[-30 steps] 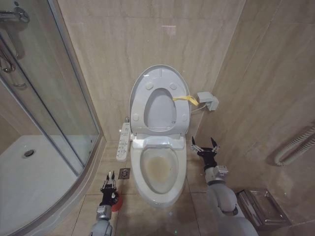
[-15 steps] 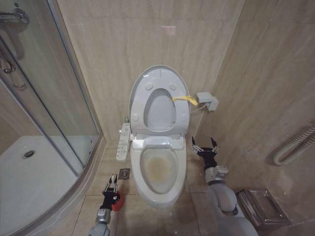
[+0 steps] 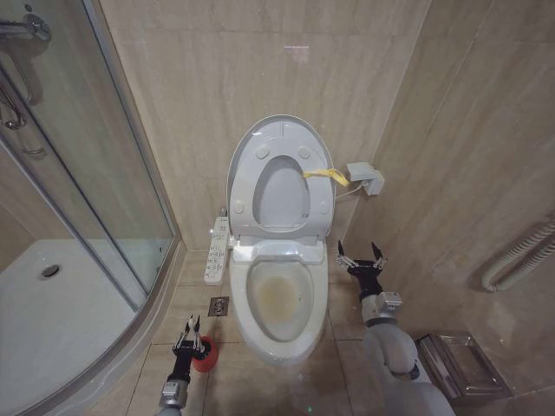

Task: Open the toilet lid, clean the toilet bowl with a toilet brush, close the toilet lid, and flush.

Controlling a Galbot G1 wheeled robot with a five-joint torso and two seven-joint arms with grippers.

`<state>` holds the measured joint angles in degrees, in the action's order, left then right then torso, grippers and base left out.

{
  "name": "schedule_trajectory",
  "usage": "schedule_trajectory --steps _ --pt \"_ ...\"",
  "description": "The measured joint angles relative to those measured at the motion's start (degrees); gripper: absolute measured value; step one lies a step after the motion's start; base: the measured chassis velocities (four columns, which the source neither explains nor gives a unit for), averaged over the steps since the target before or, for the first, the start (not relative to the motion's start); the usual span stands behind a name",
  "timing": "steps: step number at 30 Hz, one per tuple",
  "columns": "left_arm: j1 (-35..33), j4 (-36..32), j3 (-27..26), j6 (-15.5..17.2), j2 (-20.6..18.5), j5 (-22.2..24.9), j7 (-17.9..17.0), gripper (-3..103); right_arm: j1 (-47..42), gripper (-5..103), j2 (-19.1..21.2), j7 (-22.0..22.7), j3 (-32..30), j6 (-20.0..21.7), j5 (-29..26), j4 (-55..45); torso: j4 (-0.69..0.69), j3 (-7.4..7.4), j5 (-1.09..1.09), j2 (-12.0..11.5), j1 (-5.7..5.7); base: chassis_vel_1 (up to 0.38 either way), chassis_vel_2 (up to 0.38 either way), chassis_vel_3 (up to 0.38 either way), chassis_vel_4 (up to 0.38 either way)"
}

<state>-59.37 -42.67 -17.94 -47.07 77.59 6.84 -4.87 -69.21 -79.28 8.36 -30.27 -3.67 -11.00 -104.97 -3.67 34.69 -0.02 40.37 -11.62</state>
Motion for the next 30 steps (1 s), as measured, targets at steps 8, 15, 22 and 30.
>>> schedule_trajectory --steps 8,15,22,30 --pt "-1.51 -1.92 -0.75 1.04 0.01 -3.32 -4.15 18 0.01 100 0.00 0.00 -0.01 -0.01 0.01 -0.01 0.00 0.01 0.00 -0.02 -0.02 0.000 0.000 0.000 0.000" --pt "-5.57 -9.61 -1.26 3.47 -0.52 -4.56 -7.52 44 0.00 100 0.00 0.00 0.00 -0.01 0.00 0.00 -0.01 0.01 0.03 -0.02 -0.01 0.000 0.000 0.000 0.000" --pt "-13.43 -23.18 -3.19 5.57 -1.59 -5.02 -9.38 72 0.00 100 0.00 0.00 0.00 0.00 0.00 0.00 0.00 0.00 0.00 -0.01 -0.01 0.000 0.000 0.000 0.000" --pt "-22.52 -45.58 -6.81 10.31 -3.35 -4.96 -11.53 97 0.00 100 0.00 0.00 -0.01 0.00 0.00 0.00 0.00 0.00 0.02 0.00 0.00 0.000 0.000 0.000 0.000"
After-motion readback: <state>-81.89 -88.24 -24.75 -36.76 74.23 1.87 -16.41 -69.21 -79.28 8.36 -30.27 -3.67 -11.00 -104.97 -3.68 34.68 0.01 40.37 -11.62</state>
